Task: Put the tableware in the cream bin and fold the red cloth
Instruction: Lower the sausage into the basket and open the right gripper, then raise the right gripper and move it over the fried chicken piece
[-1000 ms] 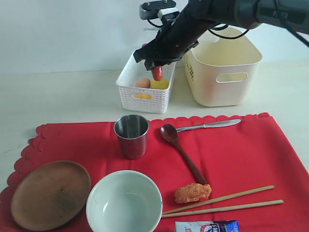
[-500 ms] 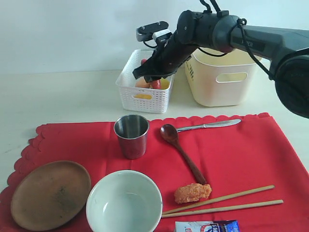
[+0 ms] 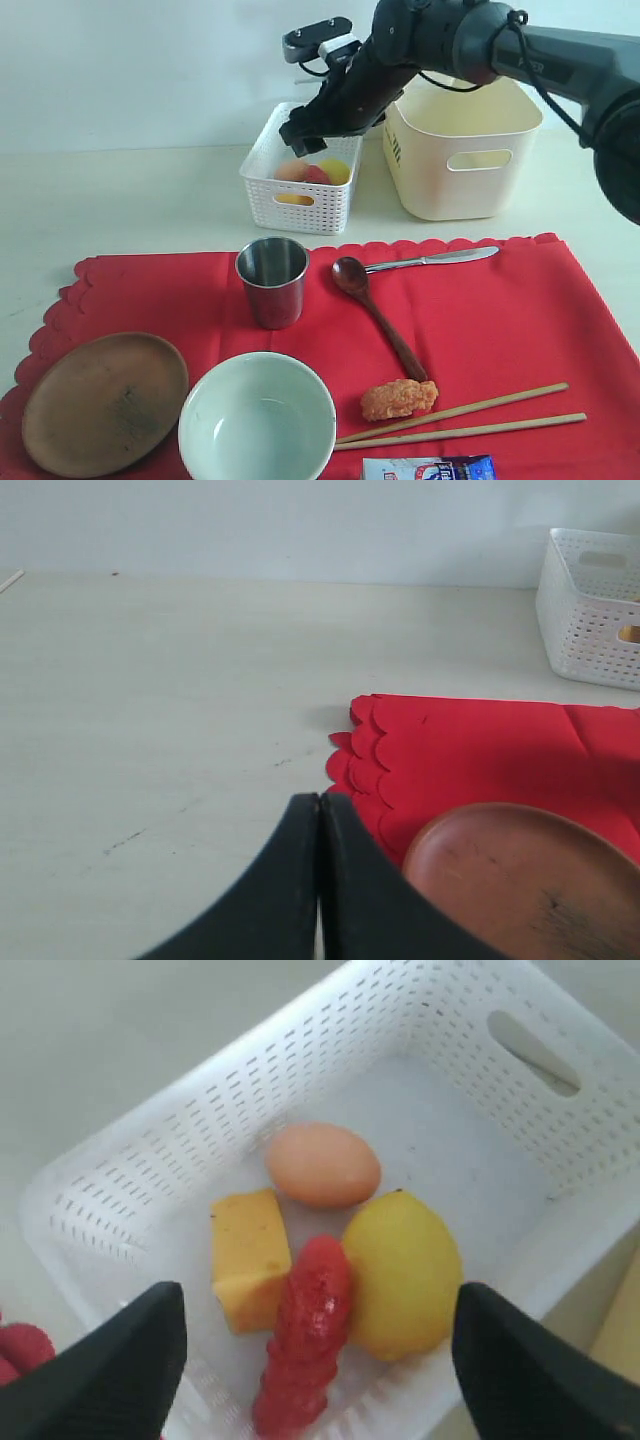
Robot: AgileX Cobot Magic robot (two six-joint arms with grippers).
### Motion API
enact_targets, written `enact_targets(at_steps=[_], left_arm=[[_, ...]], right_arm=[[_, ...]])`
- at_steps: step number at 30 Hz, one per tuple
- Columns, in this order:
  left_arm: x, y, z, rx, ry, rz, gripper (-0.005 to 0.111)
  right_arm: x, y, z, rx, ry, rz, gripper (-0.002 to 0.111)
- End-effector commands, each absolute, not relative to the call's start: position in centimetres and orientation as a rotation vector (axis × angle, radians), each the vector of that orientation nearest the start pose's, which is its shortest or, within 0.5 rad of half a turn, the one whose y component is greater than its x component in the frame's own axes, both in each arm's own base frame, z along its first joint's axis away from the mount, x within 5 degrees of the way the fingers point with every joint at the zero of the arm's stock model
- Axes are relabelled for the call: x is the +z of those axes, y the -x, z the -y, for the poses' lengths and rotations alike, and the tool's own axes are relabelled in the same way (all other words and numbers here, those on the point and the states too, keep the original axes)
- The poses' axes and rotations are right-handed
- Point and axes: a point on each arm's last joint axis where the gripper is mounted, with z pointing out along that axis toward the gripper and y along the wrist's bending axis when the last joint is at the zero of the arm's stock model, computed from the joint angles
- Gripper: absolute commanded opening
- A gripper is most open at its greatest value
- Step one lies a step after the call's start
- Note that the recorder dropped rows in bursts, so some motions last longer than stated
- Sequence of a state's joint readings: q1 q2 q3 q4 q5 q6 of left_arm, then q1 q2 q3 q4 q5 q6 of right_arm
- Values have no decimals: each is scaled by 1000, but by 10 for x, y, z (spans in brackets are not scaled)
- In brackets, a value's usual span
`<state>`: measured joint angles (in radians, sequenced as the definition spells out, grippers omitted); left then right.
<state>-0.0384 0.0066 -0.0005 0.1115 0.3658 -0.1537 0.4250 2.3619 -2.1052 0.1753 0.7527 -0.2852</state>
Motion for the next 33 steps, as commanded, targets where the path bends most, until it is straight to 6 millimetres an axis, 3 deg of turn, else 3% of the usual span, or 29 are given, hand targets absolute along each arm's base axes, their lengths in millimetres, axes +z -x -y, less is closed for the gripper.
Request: enact_targets(at_steps=[1,11,20,25,33], left_arm=[[181,-53,-2,-25,44,-1837,0],[181,-53,-2,-25,44,-1837,0],[181,-53,-2,-25,44,-1837,0],[181,-53,-2,-25,44,-1837,0],[181,-53,-2,-25,44,-1837,0]], right_arm=[[239,-471,-222,227,794,-2370,72],[301,-435,-211,275,843,-2427,66],[333,-404,-207,402,886,-2497,64],[336,-380,-210,398,932,-2518,64],[334,-313,-222,278,1094,-2445,59]])
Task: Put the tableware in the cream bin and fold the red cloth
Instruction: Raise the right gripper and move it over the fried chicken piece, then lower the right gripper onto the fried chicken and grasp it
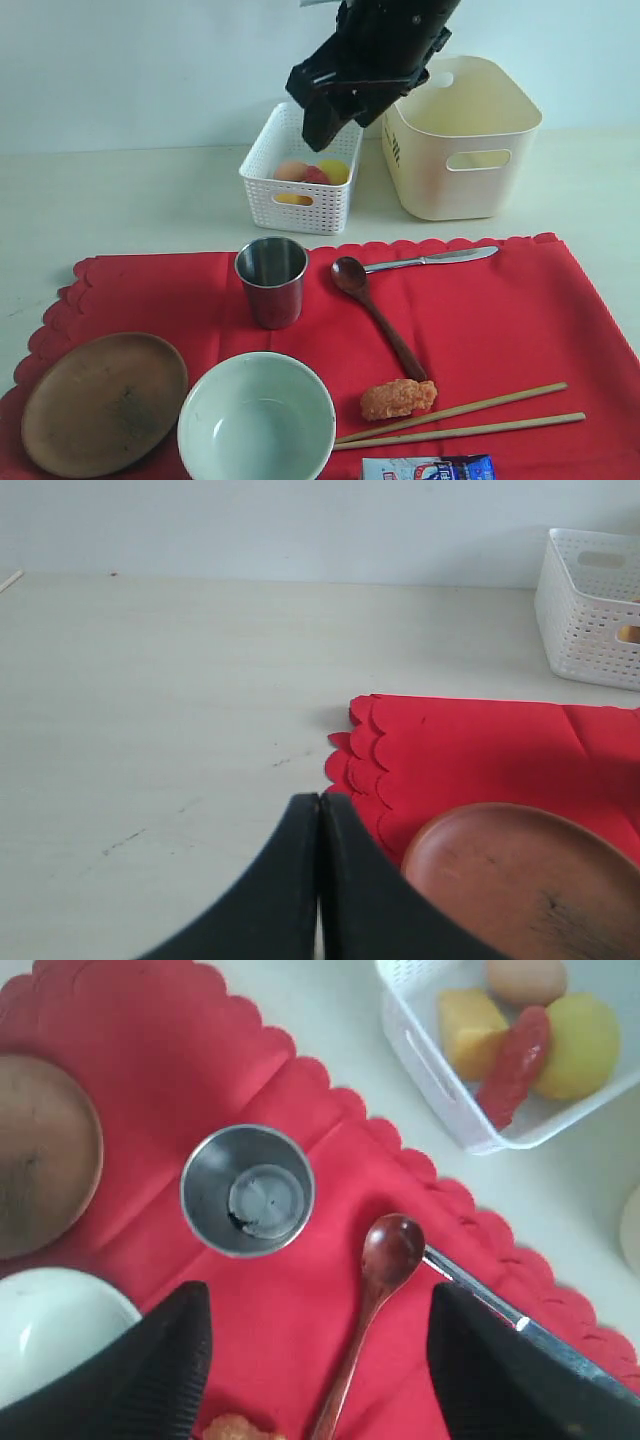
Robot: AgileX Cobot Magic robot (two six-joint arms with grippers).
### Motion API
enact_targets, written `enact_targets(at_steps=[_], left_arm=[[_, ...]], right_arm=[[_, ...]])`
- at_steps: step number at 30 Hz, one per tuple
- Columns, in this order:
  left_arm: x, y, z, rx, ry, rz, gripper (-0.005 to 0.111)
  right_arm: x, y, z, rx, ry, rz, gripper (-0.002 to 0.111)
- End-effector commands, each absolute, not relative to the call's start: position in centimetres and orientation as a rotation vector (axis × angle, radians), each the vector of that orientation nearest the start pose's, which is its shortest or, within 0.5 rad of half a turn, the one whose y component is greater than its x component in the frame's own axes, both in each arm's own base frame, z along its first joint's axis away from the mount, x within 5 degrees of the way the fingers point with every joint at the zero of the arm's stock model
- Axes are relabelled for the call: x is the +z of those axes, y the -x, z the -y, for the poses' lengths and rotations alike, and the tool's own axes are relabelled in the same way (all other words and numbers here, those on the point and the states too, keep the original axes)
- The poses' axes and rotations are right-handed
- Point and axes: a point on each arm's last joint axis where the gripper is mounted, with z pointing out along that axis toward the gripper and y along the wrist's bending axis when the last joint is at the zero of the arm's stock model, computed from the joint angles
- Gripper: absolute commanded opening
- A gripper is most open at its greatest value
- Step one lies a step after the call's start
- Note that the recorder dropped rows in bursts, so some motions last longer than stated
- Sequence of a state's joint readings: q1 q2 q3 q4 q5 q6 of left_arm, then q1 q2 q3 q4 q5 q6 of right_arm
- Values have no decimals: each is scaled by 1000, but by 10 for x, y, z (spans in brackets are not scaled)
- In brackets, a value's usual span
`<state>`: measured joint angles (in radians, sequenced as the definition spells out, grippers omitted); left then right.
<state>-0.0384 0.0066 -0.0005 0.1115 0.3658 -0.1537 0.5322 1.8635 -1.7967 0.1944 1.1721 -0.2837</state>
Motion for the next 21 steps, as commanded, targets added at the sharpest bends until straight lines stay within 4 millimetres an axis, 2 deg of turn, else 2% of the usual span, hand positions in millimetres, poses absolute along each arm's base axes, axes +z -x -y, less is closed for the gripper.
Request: enact_targets(at_steps=[1,7,14,21], left_arm=[[181,-53,-2,-25,44,-1837,0],[181,-53,-2,-25,44,-1837,0],[181,-53,-2,-25,44,-1837,0],[181,-53,-2,-25,44,-1837,0]], right_arm=[[333,-305,-223,263,1120,-2437,58],[319,-271,-217,235,1227,-2426,58],[294,-258,-199,115,1312,-2389,58],[254,-246,-193,92,1535,-2360,58]])
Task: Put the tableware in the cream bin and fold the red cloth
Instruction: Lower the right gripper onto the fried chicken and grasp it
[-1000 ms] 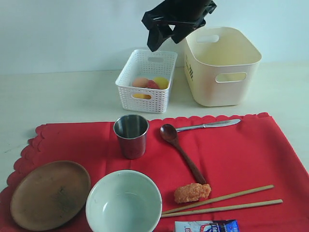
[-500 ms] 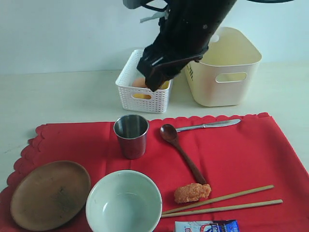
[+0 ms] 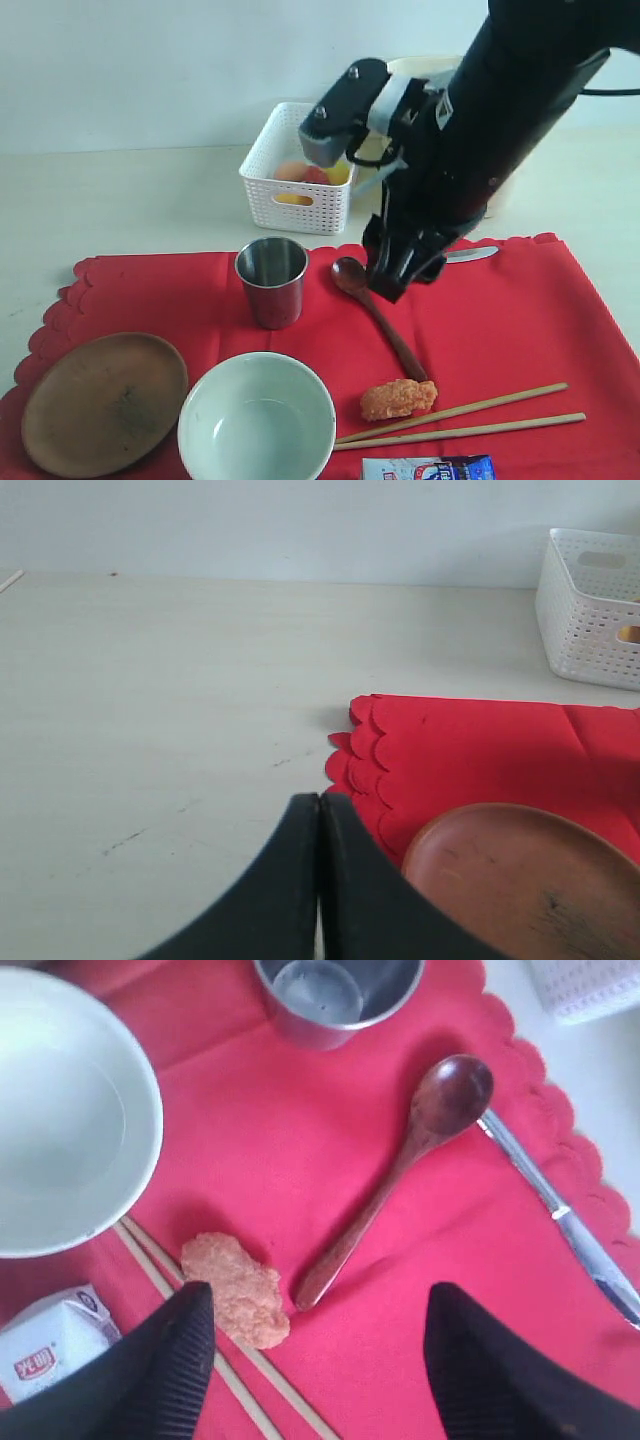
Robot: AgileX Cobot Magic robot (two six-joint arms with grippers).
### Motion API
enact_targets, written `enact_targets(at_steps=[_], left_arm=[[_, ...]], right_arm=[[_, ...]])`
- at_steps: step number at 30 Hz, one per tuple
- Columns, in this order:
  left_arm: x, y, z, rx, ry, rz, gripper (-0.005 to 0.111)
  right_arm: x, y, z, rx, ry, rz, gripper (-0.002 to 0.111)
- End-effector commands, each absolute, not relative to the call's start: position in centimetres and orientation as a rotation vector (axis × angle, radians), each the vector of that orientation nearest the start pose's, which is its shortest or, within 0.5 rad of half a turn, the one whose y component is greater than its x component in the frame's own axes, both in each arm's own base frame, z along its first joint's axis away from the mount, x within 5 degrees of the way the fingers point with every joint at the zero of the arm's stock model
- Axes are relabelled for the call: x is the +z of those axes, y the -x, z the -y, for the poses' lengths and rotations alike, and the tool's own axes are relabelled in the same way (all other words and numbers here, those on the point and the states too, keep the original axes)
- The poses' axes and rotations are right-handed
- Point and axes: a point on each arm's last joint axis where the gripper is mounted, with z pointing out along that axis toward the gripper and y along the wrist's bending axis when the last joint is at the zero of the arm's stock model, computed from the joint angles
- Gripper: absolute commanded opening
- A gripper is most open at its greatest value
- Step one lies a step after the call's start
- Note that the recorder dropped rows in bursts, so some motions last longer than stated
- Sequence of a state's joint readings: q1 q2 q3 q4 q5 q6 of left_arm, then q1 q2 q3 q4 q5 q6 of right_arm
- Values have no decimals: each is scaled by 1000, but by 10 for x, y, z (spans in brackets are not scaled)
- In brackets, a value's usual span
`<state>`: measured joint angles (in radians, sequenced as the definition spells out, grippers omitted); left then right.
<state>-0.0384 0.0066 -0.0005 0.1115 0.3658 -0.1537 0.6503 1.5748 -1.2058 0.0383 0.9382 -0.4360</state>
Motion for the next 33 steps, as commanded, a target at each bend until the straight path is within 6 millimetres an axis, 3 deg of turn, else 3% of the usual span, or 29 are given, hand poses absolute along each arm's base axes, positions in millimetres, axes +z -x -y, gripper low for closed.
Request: enact_targets(at_steps=[1,6,16,33], left_arm=[[181,-53,-2,-25,44,-1837,0],[181,-53,-2,-25,44,-1837,0],[181,-53,-2,-25,44,-1837,0],[181,-53,-2,-25,44,-1837,0]], right_arm=[[248,-245,-192,86,1565,-2361,58],[217,-244,-191,59,1777,-2333,58],[171,-252,-197,59,1910,-2408,58],[144,-254,-203,116,2013,-2400,58]])
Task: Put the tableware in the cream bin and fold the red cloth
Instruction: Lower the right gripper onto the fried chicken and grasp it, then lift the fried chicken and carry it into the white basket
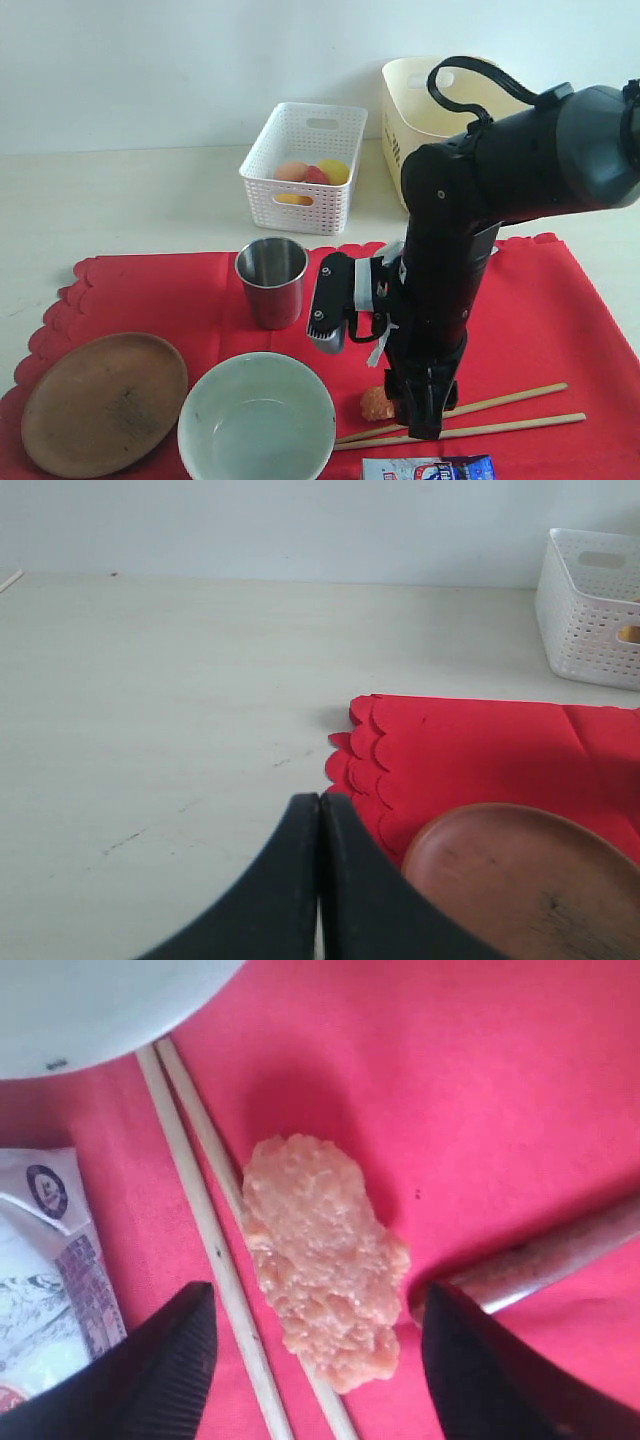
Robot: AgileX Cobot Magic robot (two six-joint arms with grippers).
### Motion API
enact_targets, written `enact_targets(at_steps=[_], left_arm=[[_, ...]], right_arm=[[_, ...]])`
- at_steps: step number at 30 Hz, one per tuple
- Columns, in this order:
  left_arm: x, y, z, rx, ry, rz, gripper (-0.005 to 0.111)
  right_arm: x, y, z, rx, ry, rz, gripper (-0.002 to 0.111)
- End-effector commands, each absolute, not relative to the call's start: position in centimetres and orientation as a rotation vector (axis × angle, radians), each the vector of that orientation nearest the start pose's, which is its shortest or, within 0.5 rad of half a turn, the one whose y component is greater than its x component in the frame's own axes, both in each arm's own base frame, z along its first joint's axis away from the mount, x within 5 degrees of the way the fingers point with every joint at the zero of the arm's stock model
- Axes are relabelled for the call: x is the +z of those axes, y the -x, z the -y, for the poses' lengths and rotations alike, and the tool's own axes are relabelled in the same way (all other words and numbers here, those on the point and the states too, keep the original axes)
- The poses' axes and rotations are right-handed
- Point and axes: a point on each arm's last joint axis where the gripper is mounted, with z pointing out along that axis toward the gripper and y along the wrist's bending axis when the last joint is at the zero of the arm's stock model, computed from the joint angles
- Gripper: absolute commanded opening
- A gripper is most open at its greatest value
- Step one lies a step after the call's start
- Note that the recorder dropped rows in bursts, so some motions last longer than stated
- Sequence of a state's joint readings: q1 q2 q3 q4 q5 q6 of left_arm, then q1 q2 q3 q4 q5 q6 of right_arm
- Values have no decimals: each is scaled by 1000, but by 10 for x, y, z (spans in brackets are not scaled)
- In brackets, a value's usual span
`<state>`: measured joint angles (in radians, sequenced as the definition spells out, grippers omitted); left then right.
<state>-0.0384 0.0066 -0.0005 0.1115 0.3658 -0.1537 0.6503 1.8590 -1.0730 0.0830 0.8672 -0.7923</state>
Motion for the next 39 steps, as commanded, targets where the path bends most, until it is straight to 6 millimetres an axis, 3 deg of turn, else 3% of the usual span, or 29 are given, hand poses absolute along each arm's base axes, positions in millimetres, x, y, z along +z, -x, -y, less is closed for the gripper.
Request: enact_targets(at_steps=[1,11,13,14,15,16,19,27,31,39], left_arm=[[181,-53,-2,-25,44,-1837,0],[181,-53,-2,-25,44,-1837,0],[181,-53,-2,-25,44,-1837,0],[181,-53,-2,-25,44,-1837,0],[181,-53,-2,-25,44,-1837,0],[181,-53,-2,-25,44,-1837,0],[181,-53,-2,-25,44,-1837,0],[181,-53,-2,-25,44,-1837,0],[181,-53,-2,-25,44,-1837,0],[181,-53,-2,-25,44,-1837,0]], right_arm=[[142,-254,-203,116,2015,-2403,58],[123,-255,-204,123,2042,-2445,48],[123,-256,-204,121,2034,-2435,38],[124,-257,-205,119,2021,-2438,23],[124,-256,-204,120,2023,-2440,16],[125,-256,-204,121,2026,-2442,2],[133,-255,-203,121,2013,-2436,0],[194,-249,-199,110,1851,-2322,0],[234,-254,-202,133,1522,-2277,0],[289,-271,-217,213,1318,-2181,0]])
